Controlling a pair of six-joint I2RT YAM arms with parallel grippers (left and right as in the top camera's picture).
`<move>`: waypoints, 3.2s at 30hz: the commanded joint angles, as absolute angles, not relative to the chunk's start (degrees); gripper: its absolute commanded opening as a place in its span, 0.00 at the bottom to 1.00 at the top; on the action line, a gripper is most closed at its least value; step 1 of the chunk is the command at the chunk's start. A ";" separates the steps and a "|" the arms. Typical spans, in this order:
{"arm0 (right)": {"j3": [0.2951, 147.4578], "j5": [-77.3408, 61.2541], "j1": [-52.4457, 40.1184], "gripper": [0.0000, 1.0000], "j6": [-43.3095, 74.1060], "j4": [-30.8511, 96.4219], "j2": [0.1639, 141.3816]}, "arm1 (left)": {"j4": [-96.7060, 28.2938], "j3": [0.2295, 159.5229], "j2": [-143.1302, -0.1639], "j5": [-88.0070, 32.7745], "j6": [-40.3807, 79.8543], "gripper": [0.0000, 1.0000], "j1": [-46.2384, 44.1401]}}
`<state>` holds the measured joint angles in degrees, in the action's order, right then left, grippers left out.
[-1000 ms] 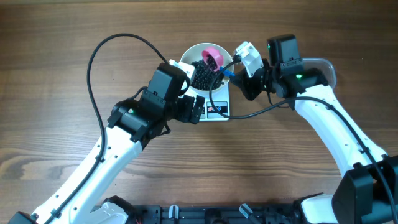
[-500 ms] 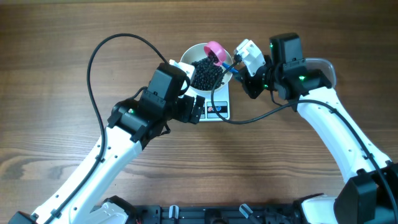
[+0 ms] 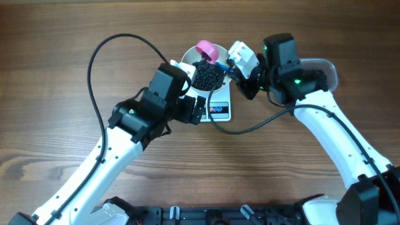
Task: Scoop item into bowl and weigh 150g on scale
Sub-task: 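Tilt the scoop over the white bowl to pour beans, then move the empty pink scoop right to the bean container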
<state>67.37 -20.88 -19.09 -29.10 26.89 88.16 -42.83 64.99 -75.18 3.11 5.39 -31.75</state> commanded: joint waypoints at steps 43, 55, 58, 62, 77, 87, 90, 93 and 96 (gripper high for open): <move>68.05 -21.50 -15.14 0.04 7.03 20.40 81.87 | -42.70 65.80 -75.61 2.63 4.73 1.00 -31.66; 68.03 -4.84 1.08 0.04 2.74 25.41 74.43 | -42.70 65.80 -75.61 2.63 4.73 1.00 -31.66; 68.01 -4.86 4.36 0.04 2.76 29.71 75.68 | -42.70 65.80 -75.61 2.63 4.73 1.00 -31.66; 67.90 -4.89 6.70 0.04 2.81 34.09 78.48 | -42.70 65.80 -75.61 2.63 4.73 1.00 -31.64; 67.90 -7.68 6.83 0.04 6.79 28.27 81.97 | -42.70 65.80 -75.61 2.63 4.73 1.00 -31.66; 67.90 -7.46 6.83 0.04 5.91 28.36 81.97 | -42.70 65.80 -75.61 2.63 4.73 1.00 -31.66; 67.90 -7.46 6.83 0.04 5.93 28.58 81.97 | -42.70 65.80 -75.61 2.63 4.73 1.00 -31.66; 67.90 -7.46 6.83 0.04 2.61 28.67 81.95 | -42.70 65.80 -75.61 2.63 4.73 1.00 -31.66; 67.92 -7.44 6.83 0.04 -9.04 29.47 81.95 | -42.70 65.80 -75.61 2.63 4.73 1.00 -31.66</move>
